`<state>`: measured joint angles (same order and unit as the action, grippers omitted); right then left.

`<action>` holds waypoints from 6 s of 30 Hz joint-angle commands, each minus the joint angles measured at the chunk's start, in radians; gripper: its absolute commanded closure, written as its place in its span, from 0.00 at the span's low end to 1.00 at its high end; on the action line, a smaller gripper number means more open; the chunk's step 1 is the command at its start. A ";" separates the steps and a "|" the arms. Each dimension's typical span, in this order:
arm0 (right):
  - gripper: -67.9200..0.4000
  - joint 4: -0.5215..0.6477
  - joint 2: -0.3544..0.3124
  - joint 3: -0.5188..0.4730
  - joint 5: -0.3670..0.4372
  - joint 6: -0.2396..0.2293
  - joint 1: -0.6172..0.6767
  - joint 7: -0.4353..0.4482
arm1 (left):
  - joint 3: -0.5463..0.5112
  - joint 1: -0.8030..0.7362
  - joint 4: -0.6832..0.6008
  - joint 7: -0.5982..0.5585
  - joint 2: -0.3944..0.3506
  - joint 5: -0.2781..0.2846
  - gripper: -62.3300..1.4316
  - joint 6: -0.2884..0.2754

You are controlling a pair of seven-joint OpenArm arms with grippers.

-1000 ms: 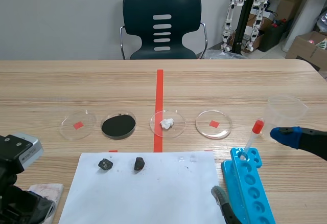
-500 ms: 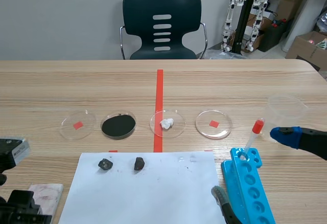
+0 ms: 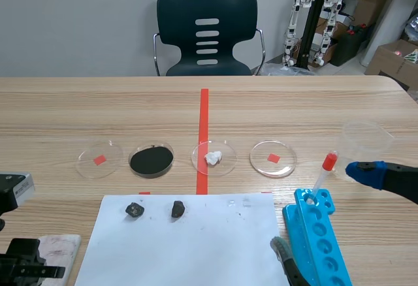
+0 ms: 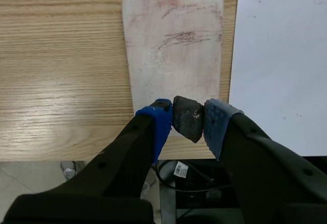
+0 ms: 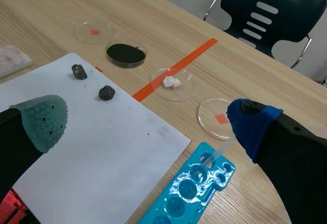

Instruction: Rub the mineral on the streak plate below the first streak

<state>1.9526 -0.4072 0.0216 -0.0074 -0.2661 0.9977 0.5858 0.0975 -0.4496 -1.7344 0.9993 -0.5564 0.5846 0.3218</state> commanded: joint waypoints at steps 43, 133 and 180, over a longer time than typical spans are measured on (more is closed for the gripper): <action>0.00 0.023 0.000 -0.005 0.012 0.005 -0.003 0.015 | 0.016 0.047 0.113 -0.045 0.017 0.164 0.77 -0.048; 0.00 0.023 0.000 -0.005 0.012 0.005 -0.003 0.015 | 0.016 0.048 0.110 0.068 0.040 -0.031 0.77 0.042; 0.00 0.023 0.000 -0.005 0.012 0.005 -0.003 0.015 | -0.010 -0.048 -0.139 -0.608 0.057 -0.136 0.77 -0.136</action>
<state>1.9526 -0.4072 0.0216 -0.0074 -0.2661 0.9977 0.5854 0.0963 -0.4984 -1.8492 0.4202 -0.4992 0.4534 0.1978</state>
